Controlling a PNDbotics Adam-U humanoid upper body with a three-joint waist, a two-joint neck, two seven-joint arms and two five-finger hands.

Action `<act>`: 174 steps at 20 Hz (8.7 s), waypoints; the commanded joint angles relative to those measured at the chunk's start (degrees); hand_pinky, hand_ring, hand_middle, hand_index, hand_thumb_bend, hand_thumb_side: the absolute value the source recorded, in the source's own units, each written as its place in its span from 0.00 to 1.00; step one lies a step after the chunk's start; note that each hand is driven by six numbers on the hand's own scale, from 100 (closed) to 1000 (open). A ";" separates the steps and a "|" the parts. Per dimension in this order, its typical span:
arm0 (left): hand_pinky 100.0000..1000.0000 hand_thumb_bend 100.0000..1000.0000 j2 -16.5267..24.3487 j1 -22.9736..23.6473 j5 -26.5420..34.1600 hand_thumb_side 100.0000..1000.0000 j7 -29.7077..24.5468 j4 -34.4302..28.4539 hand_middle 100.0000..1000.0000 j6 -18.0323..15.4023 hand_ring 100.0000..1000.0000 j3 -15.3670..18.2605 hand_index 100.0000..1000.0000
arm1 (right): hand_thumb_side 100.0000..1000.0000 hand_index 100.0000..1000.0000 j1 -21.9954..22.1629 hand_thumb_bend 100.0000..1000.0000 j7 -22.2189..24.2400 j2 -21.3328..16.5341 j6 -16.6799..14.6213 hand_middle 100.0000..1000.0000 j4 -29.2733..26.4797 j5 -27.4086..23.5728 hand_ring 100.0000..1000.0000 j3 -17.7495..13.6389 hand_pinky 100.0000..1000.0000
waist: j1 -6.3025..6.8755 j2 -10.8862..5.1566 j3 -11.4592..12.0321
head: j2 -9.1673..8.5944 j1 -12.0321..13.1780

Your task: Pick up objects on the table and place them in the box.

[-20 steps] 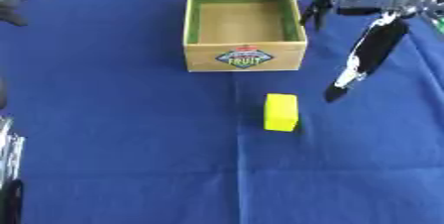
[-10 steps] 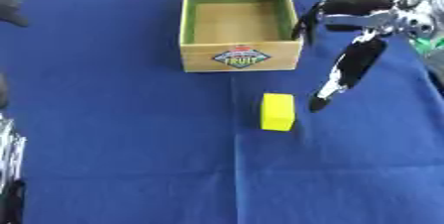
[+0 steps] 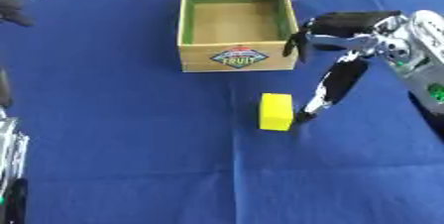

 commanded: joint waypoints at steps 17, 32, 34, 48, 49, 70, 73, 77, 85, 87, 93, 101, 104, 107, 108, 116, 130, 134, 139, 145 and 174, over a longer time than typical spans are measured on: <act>0.36 0.04 0.20 -0.66 0.26 1.00 -0.42 -1.01 0.51 0.02 0.46 -0.20 0.71 | 0.45 0.86 2.47 0.83 -4.35 4.79 -1.23 0.56 9.60 8.16 0.84 -1.18 0.74 | 0.22 -0.17 0.84 | -0.77 -0.60; 0.36 0.03 0.19 -0.85 0.18 1.00 -0.87 -1.01 0.51 0.17 0.46 -0.34 0.71 | 0.47 0.77 3.08 0.74 -8.42 6.53 0.01 0.49 10.32 7.19 0.81 -1.47 0.70 | 0.30 0.11 0.84 | -0.61 -0.48; 0.36 0.03 0.24 -0.84 0.15 1.00 -0.97 -1.01 0.51 0.18 0.46 -0.35 0.71 | 0.47 0.77 3.14 0.74 -8.52 6.16 -0.19 0.49 9.02 6.79 0.81 -1.17 0.70 | 0.28 0.07 0.77 | -0.52 -0.40; 0.36 0.03 0.38 -0.90 0.21 1.00 -1.55 -1.01 0.51 0.24 0.46 -0.45 0.71 | 0.41 0.85 1.72 0.76 -2.20 3.85 -2.24 0.59 -0.58 2.68 0.85 -0.25 0.73 | -0.11 -0.44 0.67 | -0.65 -0.26; 0.36 0.03 0.38 -0.90 0.21 1.00 -1.55 -1.01 0.51 0.25 0.46 -0.46 0.71 | 0.40 0.84 1.77 0.74 -1.70 3.67 -2.18 0.58 -0.87 2.36 0.85 -0.22 0.73 | -0.12 -0.42 0.72 | -0.67 -0.30; 0.36 0.01 -0.21 -1.01 0.35 1.00 -1.78 -1.01 0.51 0.45 0.46 -0.69 0.71 | 0.33 0.79 3.33 0.54 -1.18 4.11 -1.15 0.54 5.01 2.72 0.83 -0.64 0.71 | 0.13 0.32 1.62 | -1.36 -0.84; 0.36 0.01 -0.27 -1.01 0.34 1.00 -1.79 -1.01 0.51 0.48 0.46 -0.71 0.70 | 0.37 0.77 3.34 0.52 -2.49 4.25 -1.05 0.50 4.98 2.21 0.82 -0.81 0.70 | 0.15 0.41 1.63 | -1.30 -0.81; 0.36 0.01 -0.31 -1.05 0.33 1.00 -1.84 -1.01 0.51 0.51 0.46 -0.76 0.70 | 0.41 0.74 3.35 0.49 -4.43 4.21 -0.55 0.48 4.77 1.50 0.81 -0.89 0.69 | 0.12 0.42 1.58 | -1.35 -0.81; 0.36 0.01 -0.35 -1.03 0.23 1.00 -1.93 -1.01 0.51 0.63 0.46 -0.73 0.70 | 0.43 0.70 3.56 0.42 -5.78 4.12 -0.15 0.45 4.46 0.88 0.79 -0.82 0.68 | 0.10 0.55 1.56 | -1.27 -0.69; 0.36 0.00 -0.37 -1.04 0.20 1.00 -1.96 -1.01 0.51 0.66 0.46 -0.74 0.70 | 0.40 0.68 3.64 0.42 -5.78 4.10 -0.13 0.44 4.60 0.95 0.79 -0.82 0.67 | 0.08 0.58 1.57 | -1.29 -0.67; 0.35 0.00 -0.39 -1.03 0.11 1.00 -1.89 -1.01 0.51 0.98 0.46 -0.70 0.70 | 0.38 0.50 3.68 0.34 -7.69 4.17 0.57 0.30 4.50 -0.17 0.68 -1.48 0.60 | 0.02 0.50 1.64 | -1.35 -0.64; 0.36 0.00 -0.28 -1.09 0.09 1.00 -1.90 -1.01 0.51 1.03 0.46 -0.71 0.70 | 0.46 0.39 3.55 0.24 -13.02 3.19 3.26 0.21 1.11 -4.31 0.60 -2.48 0.55 | -0.11 0.34 1.57 | -1.49 -0.59; 0.36 0.00 -0.24 -1.10 0.05 1.00 -1.99 -1.01 0.51 1.08 0.46 -0.75 0.70 | 0.47 0.37 3.38 0.27 -14.51 2.53 3.88 0.19 -1.56 -6.11 0.59 -3.23 0.54 | -0.12 0.29 1.43 | -1.59 -0.55; 0.36 0.00 -0.15 -1.09 0.03 1.00 -2.02 -1.01 0.51 1.06 0.46 -0.73 0.70 | 0.48 0.37 3.36 0.30 -14.98 1.61 4.46 0.19 -4.39 -7.95 0.58 -3.96 0.54 | -0.12 0.24 1.41 | -1.60 -0.53; 0.36 0.00 -0.13 -1.08 0.02 1.00 -1.98 -1.01 0.51 1.05 0.46 -0.70 0.70 | 0.49 0.36 3.29 0.31 -15.11 1.24 4.67 0.18 -5.48 -8.67 0.58 -4.32 0.54 | -0.12 0.22 1.40 | -1.61 -0.54; 0.36 0.00 -0.08 -1.06 0.02 1.00 -1.99 -1.01 0.51 1.09 0.47 -0.72 0.70 | 0.55 0.36 0.97 0.38 -18.40 -1.30 8.25 0.17 -11.59 -13.45 0.58 -8.52 0.53 | -0.07 0.15 1.45 | -1.88 -0.71; 0.35 0.00 -0.33 -1.27 0.42 1.00 -2.44 -1.01 0.51 1.13 0.47 -1.13 0.70 | 0.62 0.35 -11.90 0.40 -29.09 -2.57 12.04 0.16 0.34 -13.14 0.58 -12.19 0.53 | -0.15 1.14 4.25 | -3.30 -3.03; 0.35 0.00 -0.36 -1.65 0.50 1.00 -2.68 -1.01 0.51 1.12 0.46 -1.34 0.70 | 0.63 0.35 -16.00 0.41 -31.33 -2.25 11.69 0.16 6.74 -11.57 0.58 -12.30 0.54 | -0.51 1.87 5.15 | -3.77 -3.58; 0.35 0.00 -0.37 -2.03 0.61 1.00 -2.81 -1.01 0.51 1.10 0.46 -1.45 0.70 | 0.62 0.35 -19.25 0.42 -33.33 -1.22 10.31 0.16 14.69 -9.90 0.58 -13.11 0.54 | -0.91 2.67 6.21 | -4.59 -4.11; 0.35 0.00 -0.72 -2.86 0.85 1.00 -3.11 -1.01 0.51 1.02 0.46 -1.77 0.70 | 0.60 0.34 -22.26 0.44 -35.45 2.58 9.72 0.16 23.08 -6.64 0.58 -14.91 0.53 | -1.24 4.03 7.97 | -5.94 -5.47; 0.35 0.00 -1.94 -3.94 1.66 1.00 -4.13 -1.01 0.51 0.82 0.46 -2.33 0.70 | 0.64 0.37 -20.66 0.30 -43.59 12.82 4.25 0.22 39.80 17.21 0.63 -15.69 0.54 | -0.85 5.28 9.75 | -7.41 -8.30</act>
